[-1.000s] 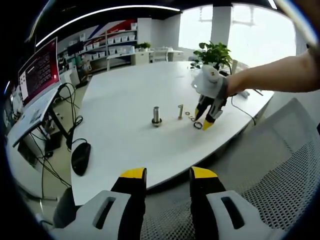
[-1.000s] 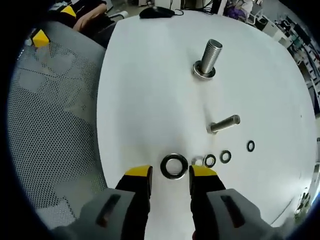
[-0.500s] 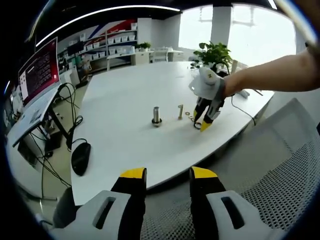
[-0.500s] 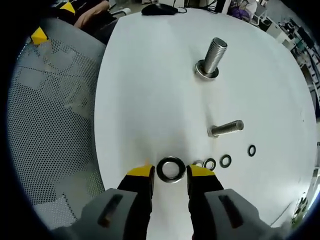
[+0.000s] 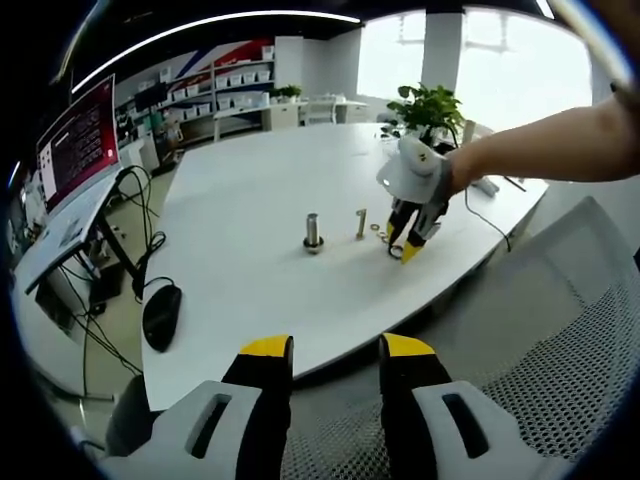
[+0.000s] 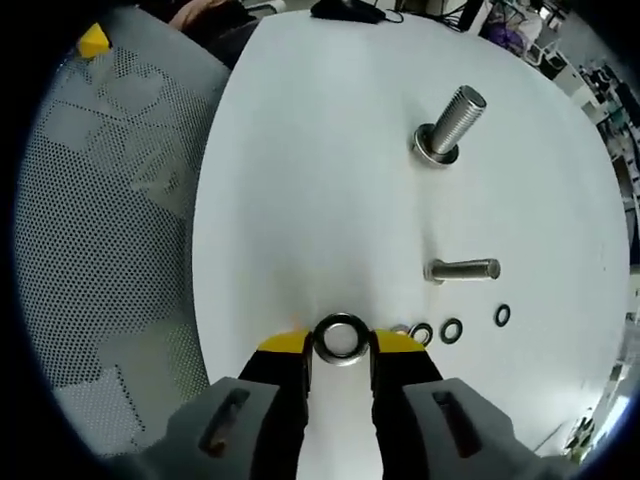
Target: Place the washer onto the threaded stud by aligning its center hole with the stud, sliding it down to the base, and recovering from edge contact or off-axis alignment until the washer reaches the visible bottom stop.
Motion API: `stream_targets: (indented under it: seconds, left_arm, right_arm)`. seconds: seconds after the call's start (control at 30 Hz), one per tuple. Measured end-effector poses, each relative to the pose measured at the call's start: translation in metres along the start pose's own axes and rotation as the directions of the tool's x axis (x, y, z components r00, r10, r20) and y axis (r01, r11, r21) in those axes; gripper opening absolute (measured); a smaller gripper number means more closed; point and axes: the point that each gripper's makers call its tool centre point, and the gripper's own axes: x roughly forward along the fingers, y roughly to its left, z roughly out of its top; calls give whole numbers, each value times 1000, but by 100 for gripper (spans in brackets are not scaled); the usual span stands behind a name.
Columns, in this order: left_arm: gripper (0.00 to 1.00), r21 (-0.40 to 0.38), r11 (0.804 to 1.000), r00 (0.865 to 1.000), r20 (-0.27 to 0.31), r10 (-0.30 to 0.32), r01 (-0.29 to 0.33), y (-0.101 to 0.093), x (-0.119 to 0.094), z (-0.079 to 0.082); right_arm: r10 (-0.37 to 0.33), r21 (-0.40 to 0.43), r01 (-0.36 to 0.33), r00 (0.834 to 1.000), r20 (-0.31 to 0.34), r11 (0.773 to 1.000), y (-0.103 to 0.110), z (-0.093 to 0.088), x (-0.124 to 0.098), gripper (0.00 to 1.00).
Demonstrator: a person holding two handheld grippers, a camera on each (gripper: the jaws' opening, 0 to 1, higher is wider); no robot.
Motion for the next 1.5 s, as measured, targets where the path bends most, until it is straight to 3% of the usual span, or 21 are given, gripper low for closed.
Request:
stream_targets:
  seconds: [0.13, 0.3, 0.33, 0.37, 0.4, 0.5, 0.63, 0.8, 1.0, 1.03, 1.2, 1.37, 1.5]
  left_arm:
    - [33, 0, 1000, 1000, 0, 0, 0, 0, 0, 0]
    - [33, 2, 1000, 1000, -3, -3, 3, 0, 0, -1]
    - [32, 2, 1000, 1000, -4, -3, 3, 0, 1, -1]
    - [32, 2, 1000, 1000, -4, -4, 4, 0, 1, -1]
    - [32, 4, 1000, 1000, -5, -6, 6, -1, 0, 0]
    - [32, 2, 1000, 1000, -3, -5, 5, -1, 0, 0]
    - [32, 2, 1000, 1000, -4, -5, 5, -1, 0, 0]
    - [32, 2, 1000, 1000, -7, -6, 6, -1, 0, 0]
    - [32, 1, 1000, 1000, -6, -5, 5, -1, 0, 0]
    - [32, 1, 1000, 1000, -6, -5, 5, -1, 0, 0]
    - [32, 0, 1000, 1000, -6, -4, 4, 0, 0, -1]
    - [32, 0, 1000, 1000, -7, -5, 5, 1, 1, -1]
    - [32, 2, 1000, 1000, -9, -6, 6, 0, 1, -1]
  right_arm:
    - [-43, 39, 42, 998, 36, 998, -5, 3, -1, 23]
    - [-47, 21, 47, 998, 44, 999, -3, 4, -11, 23]
    - [-50, 20, 49, 997, 55, 999, -5, 8, -15, 16]
    - [-92, -30, 93, 995, 48, 995, -16, 9, -23, 5]
    - [-105, 25, 104, 994, 42, 994, -16, 8, -22, 3]
    - [-114, -55, 116, 993, 30, 992, -21, 11, -18, 3]
    - [-136, 14, 136, 989, 55, 991, -29, 7, -22, 3]
    - [-127, 120, 117, 989, 76, 986, -31, -15, -38, 4]
    - [-114, 197, 98, 991, 73, 976, -34, -55, -48, 16]
    - [-113, 215, 94, 991, 74, 972, -26, -63, -50, 19]
    - [-85, 289, 64, 995, 60, 955, -14, -90, -48, 27]
    - [-80, 324, 66, 996, 29, 944, -11, -111, -43, 31]
    - [-39, 369, 28, 999, 20, 929, -6, -126, -32, 34]
